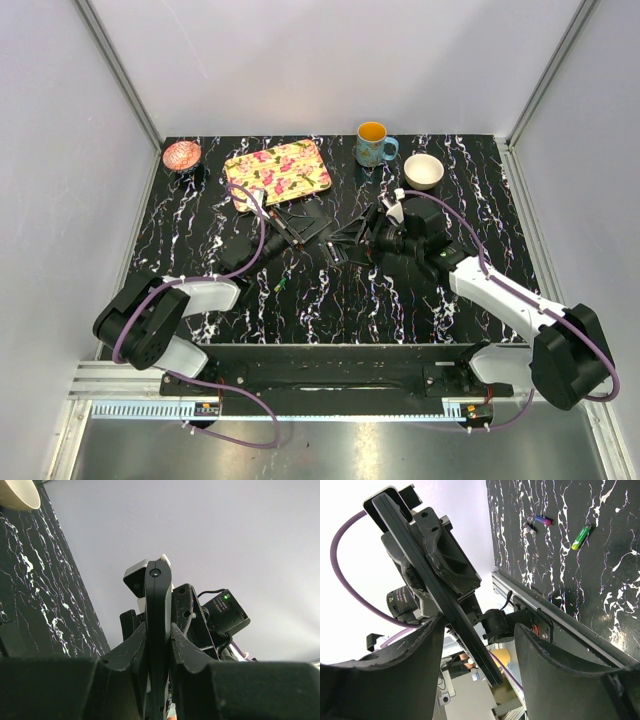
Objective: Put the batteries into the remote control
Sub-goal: Load the battery into the remote control.
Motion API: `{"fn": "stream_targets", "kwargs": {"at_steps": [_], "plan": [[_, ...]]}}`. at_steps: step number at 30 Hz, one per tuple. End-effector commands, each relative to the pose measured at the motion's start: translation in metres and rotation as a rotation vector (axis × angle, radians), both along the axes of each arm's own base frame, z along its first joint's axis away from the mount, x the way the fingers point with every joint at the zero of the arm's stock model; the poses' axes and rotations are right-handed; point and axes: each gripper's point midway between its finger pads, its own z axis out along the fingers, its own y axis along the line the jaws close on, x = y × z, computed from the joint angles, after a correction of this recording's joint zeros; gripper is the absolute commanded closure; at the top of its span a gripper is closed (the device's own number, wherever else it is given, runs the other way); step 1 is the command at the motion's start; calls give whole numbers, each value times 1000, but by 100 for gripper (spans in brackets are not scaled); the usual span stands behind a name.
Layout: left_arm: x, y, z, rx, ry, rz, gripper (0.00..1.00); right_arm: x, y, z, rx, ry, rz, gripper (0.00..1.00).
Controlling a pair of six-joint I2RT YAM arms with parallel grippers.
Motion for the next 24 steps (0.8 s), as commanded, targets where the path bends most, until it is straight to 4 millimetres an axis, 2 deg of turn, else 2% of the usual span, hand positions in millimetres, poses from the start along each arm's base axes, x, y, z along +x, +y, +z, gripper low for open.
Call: {"fn": "stream_targets", "kwargs": {"at_steps": [1,16,24], "plan": [[-36,22,100,-241,-385,-2,100,-1,2,14,25,-46,39,36],[-33,20,103,-254,-377,-12,100,-9,0,7,-10,-48,75,38],[-34,20,106,-260,-380,-14,100,-10,0,1,-14,-35,76,46]]}}
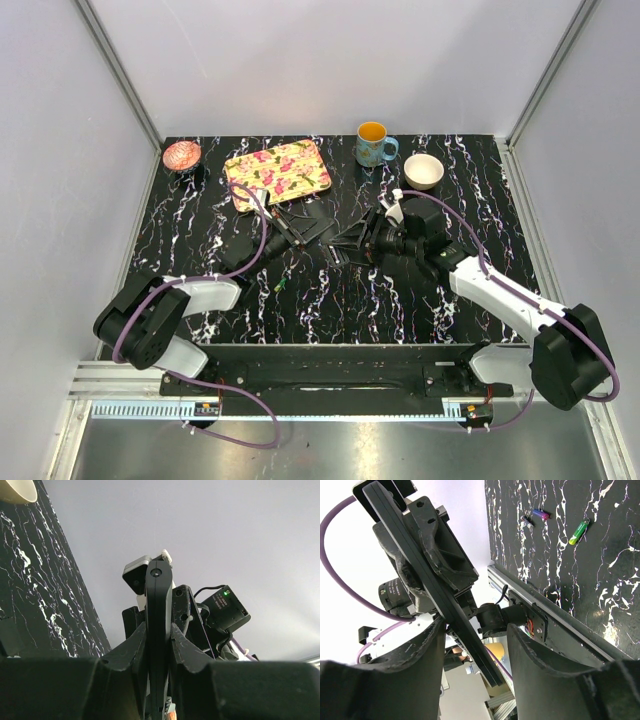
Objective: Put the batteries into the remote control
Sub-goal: Load the battery into the remote control.
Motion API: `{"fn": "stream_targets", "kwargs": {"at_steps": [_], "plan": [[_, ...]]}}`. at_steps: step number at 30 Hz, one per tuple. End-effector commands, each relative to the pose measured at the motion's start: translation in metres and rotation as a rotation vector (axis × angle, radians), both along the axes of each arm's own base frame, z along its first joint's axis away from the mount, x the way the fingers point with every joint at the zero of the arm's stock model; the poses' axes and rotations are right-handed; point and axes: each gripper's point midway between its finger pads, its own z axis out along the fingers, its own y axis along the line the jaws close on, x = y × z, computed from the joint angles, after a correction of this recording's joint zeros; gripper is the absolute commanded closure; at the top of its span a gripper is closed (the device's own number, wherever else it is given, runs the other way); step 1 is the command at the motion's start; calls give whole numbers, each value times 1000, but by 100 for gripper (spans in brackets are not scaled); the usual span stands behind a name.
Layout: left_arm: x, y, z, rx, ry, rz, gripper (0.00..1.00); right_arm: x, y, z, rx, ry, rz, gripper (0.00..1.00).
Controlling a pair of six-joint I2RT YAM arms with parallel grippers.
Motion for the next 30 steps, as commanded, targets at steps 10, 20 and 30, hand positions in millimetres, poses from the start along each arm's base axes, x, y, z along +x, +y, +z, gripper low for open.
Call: {"fn": "stream_targets", "kwargs": {"at_steps": [10,20,30], "plan": [[-32,23,111,-278,-389,2,100,-9,0,-3,-11,-12,58,47],[-29,22,114,-286,-388,2,100,-13,-2,-14,-27,6,70,46],[-30,21,123,-302,-401,-4,100,-18,-5,-29,-47,28,69,48]]}}
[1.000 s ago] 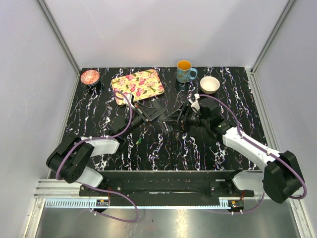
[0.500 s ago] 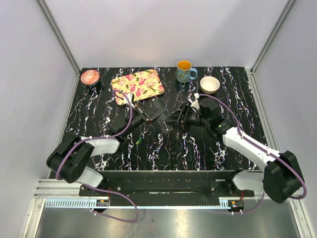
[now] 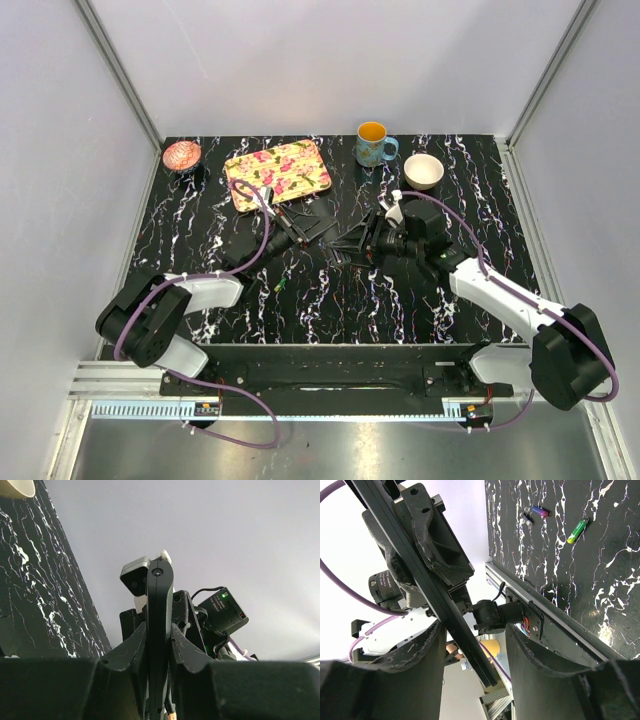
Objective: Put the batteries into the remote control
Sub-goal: Load the battery into the remote control.
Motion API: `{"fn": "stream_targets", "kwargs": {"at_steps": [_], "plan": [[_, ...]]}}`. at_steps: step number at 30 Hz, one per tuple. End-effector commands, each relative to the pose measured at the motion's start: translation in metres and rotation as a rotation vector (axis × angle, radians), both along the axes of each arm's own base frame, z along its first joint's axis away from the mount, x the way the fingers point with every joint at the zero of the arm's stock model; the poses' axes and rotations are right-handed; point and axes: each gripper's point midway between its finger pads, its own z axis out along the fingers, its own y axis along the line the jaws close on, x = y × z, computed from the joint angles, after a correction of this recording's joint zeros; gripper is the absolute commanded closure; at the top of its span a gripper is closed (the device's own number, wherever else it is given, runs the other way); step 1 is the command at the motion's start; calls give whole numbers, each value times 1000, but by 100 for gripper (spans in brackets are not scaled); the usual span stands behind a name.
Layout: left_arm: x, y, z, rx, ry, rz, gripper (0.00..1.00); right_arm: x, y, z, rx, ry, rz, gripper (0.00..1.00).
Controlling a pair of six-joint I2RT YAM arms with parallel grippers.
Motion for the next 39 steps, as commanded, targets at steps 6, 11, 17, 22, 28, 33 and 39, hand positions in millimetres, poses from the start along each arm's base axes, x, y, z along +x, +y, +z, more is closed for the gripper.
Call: {"fn": "stream_targets", "kwargs": {"at_steps": [6,11,17,22,28,33,39], "plan": [[-35,30,118,-311,-398,11,100,-11,-4,-25,-45,46,31,61],[-38,30,118,-307,-406,10,100,-10,-1,-19,-27,23,48,34],[-30,28,95,-272,-352,26,100,-8,-2,30,-19,-91,60,14],[-20,30,82,-249,-323,50,100,-11,-12,77,-49,-252,52,11],[-12,36,74,-236,-303,67,100,-5,-40,94,-153,-385,-54,8],[-17,56,70,-205,-309,104,100,16,-66,50,-317,-409,-185,10],[-27,71,77,-214,-332,96,100,31,-56,19,-356,-385,-154,10]]}}
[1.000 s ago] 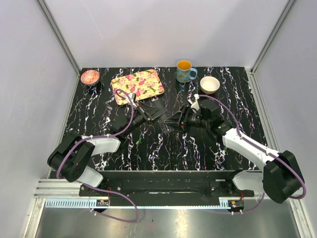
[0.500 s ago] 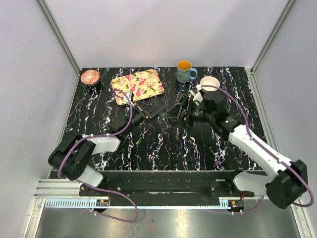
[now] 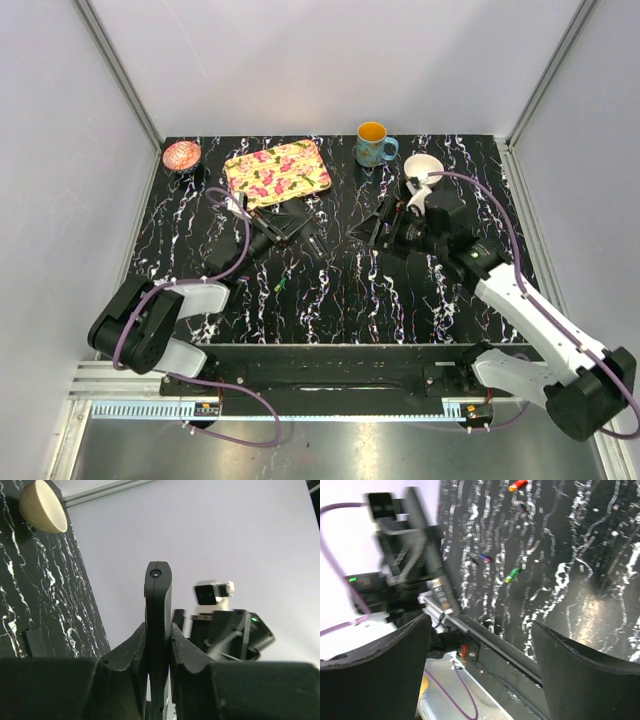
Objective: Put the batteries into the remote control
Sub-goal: Load the battery into the remote control.
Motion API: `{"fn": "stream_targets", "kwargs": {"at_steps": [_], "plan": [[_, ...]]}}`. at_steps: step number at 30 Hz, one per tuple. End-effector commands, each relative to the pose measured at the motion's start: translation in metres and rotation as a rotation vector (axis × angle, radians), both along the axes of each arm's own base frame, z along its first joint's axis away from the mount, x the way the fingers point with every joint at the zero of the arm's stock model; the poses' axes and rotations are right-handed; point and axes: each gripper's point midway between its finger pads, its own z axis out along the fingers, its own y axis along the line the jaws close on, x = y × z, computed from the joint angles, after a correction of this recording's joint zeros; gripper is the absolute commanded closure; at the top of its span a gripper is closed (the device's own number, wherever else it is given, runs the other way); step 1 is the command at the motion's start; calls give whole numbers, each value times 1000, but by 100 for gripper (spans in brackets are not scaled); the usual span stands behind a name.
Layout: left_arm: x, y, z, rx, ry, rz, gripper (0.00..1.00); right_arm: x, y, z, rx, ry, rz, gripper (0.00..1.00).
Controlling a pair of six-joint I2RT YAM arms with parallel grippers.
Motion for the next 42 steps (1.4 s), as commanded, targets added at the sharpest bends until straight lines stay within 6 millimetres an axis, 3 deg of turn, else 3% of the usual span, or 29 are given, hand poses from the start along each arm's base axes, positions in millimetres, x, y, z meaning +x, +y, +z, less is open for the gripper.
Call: {"fn": "stream_targets", "kwargs": {"at_steps": [1,4,10,15,24,42], "plan": [[-44,25,91,-167,-380,-15,100,23,-3,-30,-101,-24,-29,11],[-45,32,84,-135,-365,8,100,16,12,-32,-71,-9,69,14],[-51,23,90,-125,-380,-67,100,10,36,7,139,-60,160,11],[-49,18,89,-140,-361,-106,100,6,43,19,171,-88,220,13],[-48,6,88,-145,-330,-179,100,-5,64,5,25,-111,306,13],[-55,-6,94,-149,-341,-233,100,-10,73,-9,-16,-86,341,16]]}}
